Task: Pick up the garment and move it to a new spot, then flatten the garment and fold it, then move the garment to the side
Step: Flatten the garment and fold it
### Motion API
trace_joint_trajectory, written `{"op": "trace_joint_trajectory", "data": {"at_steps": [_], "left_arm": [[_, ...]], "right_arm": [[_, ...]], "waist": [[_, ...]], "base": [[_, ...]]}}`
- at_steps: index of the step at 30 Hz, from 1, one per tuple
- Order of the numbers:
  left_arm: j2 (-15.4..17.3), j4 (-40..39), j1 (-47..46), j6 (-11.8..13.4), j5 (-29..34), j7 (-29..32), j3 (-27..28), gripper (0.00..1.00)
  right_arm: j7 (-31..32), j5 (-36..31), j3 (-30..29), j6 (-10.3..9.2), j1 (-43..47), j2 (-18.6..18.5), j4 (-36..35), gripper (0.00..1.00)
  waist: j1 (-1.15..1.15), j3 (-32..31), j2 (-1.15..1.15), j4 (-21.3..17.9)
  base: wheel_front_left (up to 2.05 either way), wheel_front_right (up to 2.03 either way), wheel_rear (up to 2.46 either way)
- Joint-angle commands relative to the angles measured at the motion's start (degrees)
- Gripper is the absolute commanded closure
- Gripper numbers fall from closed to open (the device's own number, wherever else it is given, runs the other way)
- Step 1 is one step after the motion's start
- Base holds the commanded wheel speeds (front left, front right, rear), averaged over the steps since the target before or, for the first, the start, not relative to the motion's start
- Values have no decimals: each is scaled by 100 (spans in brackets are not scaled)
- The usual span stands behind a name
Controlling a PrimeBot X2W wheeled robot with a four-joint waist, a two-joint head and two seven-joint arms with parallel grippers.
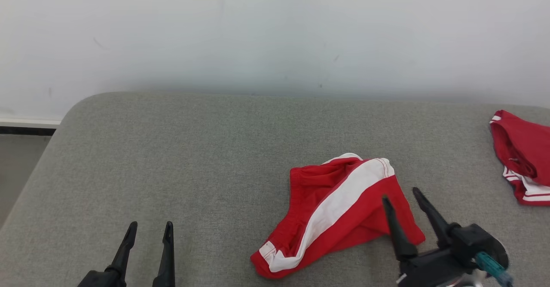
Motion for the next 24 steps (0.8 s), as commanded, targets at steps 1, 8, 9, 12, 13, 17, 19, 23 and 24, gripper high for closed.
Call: {"op": "trace_joint_trajectory", "data": {"at_steps": [1,8,9,12,13,17,19,23,24], "left_arm": [[2,-24,85,5,11,-2,39,0],[16,-35,104,-28,55,-2,149,0],[16,-45,108,-33,66,-2,156,0],[16,-64,115,-48,95,-2,156,0],[15,-71,113,-49,102,-2,162,0],[13,-68,91,-57,119,-2,148,0],[13,-56,68,-58,126,-2,129,0],[10,-16,9,-59,126,-2,83,0],[9,-5,-8,-61,128,-2,72,0]], "right_arm": [[3,-78,-313,-18,263,-43,-130,0],[3,-287,-1266,-17,1075,113,-605,0],[2,-308,-1345,-18,1160,128,-650,0],[2,-397,-1499,-17,1285,193,-721,0],[2,-406,-1516,-17,1304,210,-741,0],[2,-442,-1511,-17,1232,215,-711,0],[2,-450,-1429,-17,1103,180,-670,0],[3,-372,-1197,-18,722,-29,-435,0],[2,-346,-1127,-17,583,-94,-342,0]], "waist": [[0,6,0,-104],[0,43,0,-198],[0,48,0,-206],[0,61,0,-227],[0,64,0,-234],[0,66,0,-232],[0,65,0,-221],[0,75,0,-176],[0,82,0,-158]], "base": [[0,0,0],[0,0,0],[0,0,0],[0,0,0],[0,0,0],[0,0,0],[0,0,0],[0,0,0],[0,0,0]]}}
